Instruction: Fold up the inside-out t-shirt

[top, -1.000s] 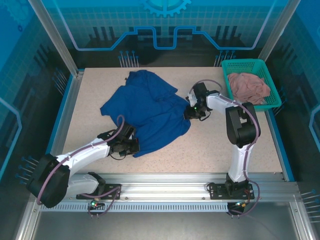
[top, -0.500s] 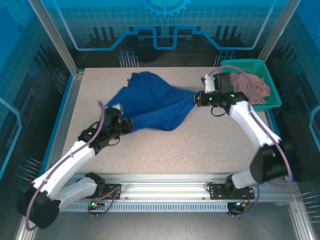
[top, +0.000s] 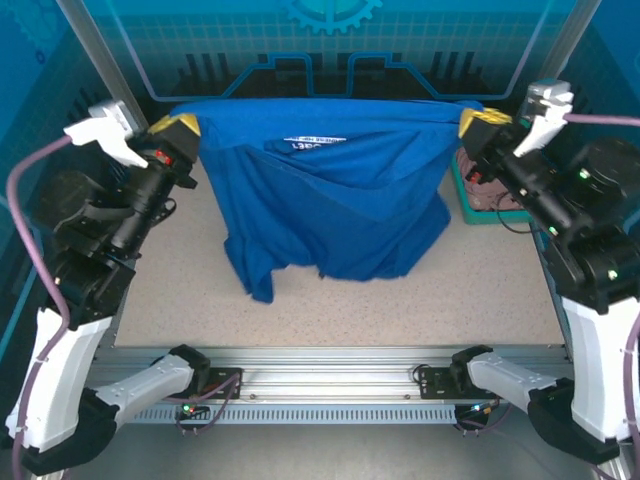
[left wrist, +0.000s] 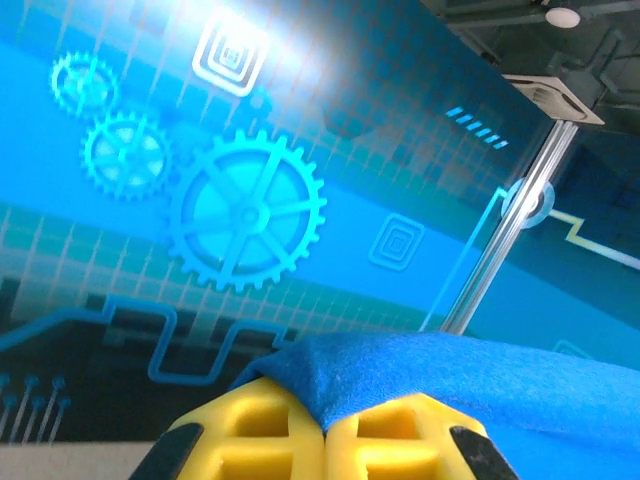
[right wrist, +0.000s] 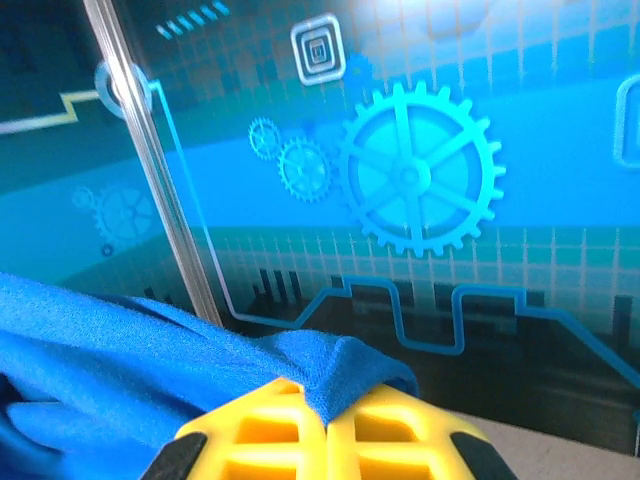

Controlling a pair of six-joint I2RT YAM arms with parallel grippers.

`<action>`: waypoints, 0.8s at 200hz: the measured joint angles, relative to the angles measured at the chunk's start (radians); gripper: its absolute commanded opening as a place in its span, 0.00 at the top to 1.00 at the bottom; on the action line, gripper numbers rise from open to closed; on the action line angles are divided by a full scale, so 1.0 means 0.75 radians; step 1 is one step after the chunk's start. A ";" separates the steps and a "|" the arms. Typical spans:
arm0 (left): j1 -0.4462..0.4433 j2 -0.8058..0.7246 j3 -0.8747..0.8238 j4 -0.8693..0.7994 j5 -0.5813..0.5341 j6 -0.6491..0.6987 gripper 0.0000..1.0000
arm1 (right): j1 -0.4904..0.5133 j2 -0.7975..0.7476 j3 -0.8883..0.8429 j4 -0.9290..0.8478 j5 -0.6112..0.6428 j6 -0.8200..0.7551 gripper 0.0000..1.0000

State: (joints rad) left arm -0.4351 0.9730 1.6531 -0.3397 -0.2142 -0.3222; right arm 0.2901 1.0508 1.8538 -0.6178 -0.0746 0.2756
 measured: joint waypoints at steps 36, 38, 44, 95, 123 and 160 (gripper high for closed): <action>0.054 0.211 0.175 -0.077 -0.008 0.084 1.00 | 0.005 0.010 0.026 -0.029 0.075 -0.045 1.00; 0.060 0.221 0.179 -0.080 -0.008 0.084 1.00 | 0.005 0.017 0.026 -0.027 0.081 -0.046 1.00; 0.091 0.272 0.195 -0.092 -0.005 0.084 1.00 | 0.005 0.046 0.026 -0.023 0.096 -0.055 1.00; 0.307 0.795 0.511 -0.179 0.097 0.058 1.00 | -0.095 0.563 0.264 0.036 0.124 -0.063 1.00; 0.330 1.005 0.802 -0.262 0.159 0.044 1.00 | -0.110 0.845 0.587 -0.002 0.090 -0.049 1.00; 0.360 0.993 0.957 -0.298 0.226 0.028 1.00 | -0.110 0.970 0.976 -0.074 0.021 -0.045 1.00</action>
State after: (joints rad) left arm -0.1654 1.7176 2.3707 -0.5632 -0.0448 -0.3012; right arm 0.2073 1.7786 2.5858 -0.6731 -0.0586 0.2420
